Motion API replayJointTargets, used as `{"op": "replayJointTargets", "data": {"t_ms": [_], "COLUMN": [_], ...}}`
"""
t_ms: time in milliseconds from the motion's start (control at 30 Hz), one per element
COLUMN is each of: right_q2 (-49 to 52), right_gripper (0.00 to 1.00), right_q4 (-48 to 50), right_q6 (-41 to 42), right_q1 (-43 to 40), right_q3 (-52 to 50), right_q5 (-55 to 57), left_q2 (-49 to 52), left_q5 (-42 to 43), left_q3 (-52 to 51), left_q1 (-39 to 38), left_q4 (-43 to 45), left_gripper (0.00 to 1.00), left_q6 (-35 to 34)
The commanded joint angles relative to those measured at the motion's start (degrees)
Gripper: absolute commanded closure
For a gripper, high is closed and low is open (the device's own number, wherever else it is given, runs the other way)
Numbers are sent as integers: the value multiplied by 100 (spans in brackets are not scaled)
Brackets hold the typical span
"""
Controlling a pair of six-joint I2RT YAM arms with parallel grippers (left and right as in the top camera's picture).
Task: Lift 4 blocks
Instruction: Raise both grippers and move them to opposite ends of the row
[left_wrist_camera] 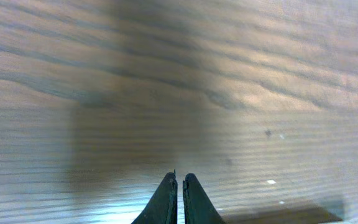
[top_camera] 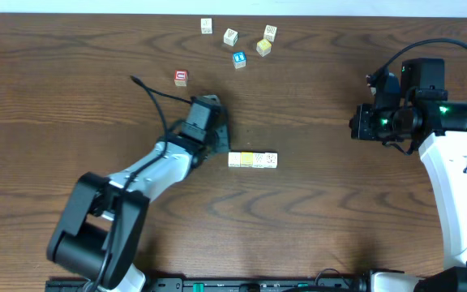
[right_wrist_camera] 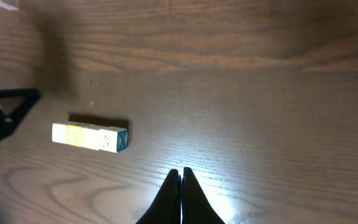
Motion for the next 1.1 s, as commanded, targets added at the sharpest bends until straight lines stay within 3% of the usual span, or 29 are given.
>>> {"op": "replayJointTargets", "data": {"t_ms": [0,100,233,467,667,867,1067], "right_q2": [-11,-33,-356,-2028,-3176,-3206,-2494], "right_gripper": [99,99,99,99,99,99,99], "right_q4": [120,317,627,350,-446,-413,754], "right_q6": [-133,-437,-433,-391,-186,280,535], "right_q1": [120,116,17,-157,-155,-153,-131], "right_q3": [-15,-15,-15,-15,-79,-824,-2144], "right_q5": [-302,-1051,-1257,-90,498,809,-166], "left_q2": [-621,-1233,-2142,-4129,-5278,-5217,-4360], "left_q5": [-105,-107,-310,-1729,-2000,-1762,-1134], "left_q3": [264,264,264,249,-170,-1025,-1445], "left_q1": [313,590,831,562,481,479,481], "left_q4": [-238,-793,-1609,-2577,-3298,-2850,-1974], "left_gripper": [93,93,93,93,93,93,93], "left_q6": [433,632,944,1117,1084,498,439]}}
